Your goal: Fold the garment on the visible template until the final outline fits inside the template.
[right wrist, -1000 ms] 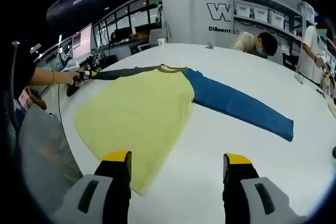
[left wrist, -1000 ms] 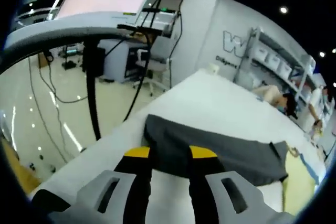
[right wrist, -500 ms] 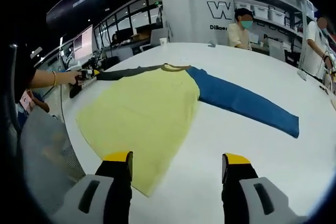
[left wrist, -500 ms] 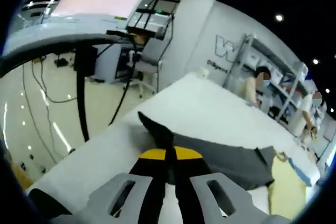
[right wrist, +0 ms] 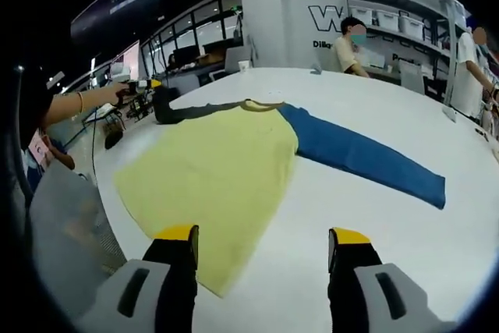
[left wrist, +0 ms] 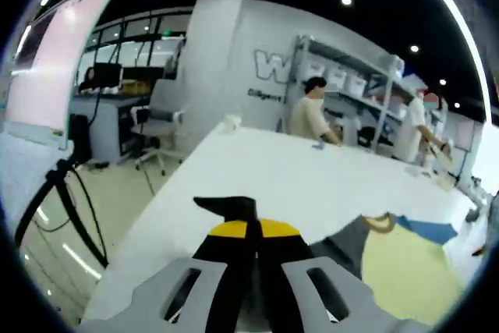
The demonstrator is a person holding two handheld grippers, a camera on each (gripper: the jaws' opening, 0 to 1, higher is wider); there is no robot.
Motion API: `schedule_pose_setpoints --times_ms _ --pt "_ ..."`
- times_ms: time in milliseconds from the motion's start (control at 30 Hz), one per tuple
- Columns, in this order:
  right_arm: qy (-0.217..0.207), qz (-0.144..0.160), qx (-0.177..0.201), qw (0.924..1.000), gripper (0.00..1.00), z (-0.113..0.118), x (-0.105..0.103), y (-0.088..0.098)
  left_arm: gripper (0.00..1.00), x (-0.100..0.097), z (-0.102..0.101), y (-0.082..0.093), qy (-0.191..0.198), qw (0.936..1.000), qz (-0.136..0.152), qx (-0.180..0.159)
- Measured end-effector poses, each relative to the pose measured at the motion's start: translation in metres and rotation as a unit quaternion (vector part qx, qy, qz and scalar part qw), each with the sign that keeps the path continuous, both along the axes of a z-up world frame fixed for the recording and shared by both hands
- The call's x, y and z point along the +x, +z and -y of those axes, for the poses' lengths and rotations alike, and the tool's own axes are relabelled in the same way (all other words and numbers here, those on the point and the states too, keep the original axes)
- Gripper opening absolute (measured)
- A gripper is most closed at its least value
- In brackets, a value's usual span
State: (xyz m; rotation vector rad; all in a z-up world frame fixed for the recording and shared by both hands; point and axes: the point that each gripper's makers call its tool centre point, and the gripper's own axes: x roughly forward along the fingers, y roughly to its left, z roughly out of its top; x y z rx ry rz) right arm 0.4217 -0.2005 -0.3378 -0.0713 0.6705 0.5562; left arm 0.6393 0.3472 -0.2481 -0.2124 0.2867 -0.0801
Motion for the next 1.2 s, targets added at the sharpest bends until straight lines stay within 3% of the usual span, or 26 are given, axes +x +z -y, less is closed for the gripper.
schedule_pose_setpoints --times_ms 33,200,300,567,633,767,800,900,1033,1167,1200 --pt "0.000 0.002 0.002 1.0000 0.65 0.000 0.000 0.001 0.00 0.005 0.008 0.005 -0.010 0.9999 0.006 -0.011" --pt "-0.001 0.006 0.005 1.0000 0.65 0.001 0.000 0.003 0.00 0.022 0.043 0.031 -0.047 0.9985 0.027 0.010" --pt "-0.001 0.006 0.007 1.0000 0.65 0.000 -0.002 0.004 0.00 0.030 0.051 0.037 -0.058 0.9976 0.037 0.002" --pt "-0.010 0.008 0.012 0.9998 0.65 -0.001 -0.006 0.010 0.00 0.046 0.123 0.060 -0.108 0.9927 0.054 -0.002" --pt "-0.011 0.012 0.012 0.9998 0.65 0.001 -0.005 0.011 0.00 0.054 0.129 0.061 -0.112 0.9920 0.056 -0.007" --pt "-0.019 0.021 0.011 0.9995 0.64 0.008 -0.004 0.014 0.00 0.055 0.167 0.076 -0.127 0.9889 0.074 -0.022" --pt "-0.022 0.021 0.012 0.9995 0.64 0.011 -0.004 0.014 0.00 0.059 0.181 0.081 -0.137 0.9876 0.076 -0.011" --pt "-0.024 0.019 0.012 0.9994 0.64 0.014 -0.004 0.012 0.00 0.068 0.183 0.081 -0.130 0.9882 0.079 -0.013" --pt "-0.030 0.019 0.010 0.9993 0.64 0.017 -0.007 0.013 0.00 0.074 0.225 0.087 -0.154 0.9835 0.091 -0.029" --pt "-0.042 0.017 0.005 0.9990 0.65 0.026 -0.009 0.011 0.00 0.072 0.270 0.079 -0.183 0.9784 0.090 -0.033" --pt "-0.043 0.017 0.005 0.9989 0.65 0.026 -0.010 0.013 0.00 0.072 0.271 0.077 -0.185 0.9782 0.089 -0.033"
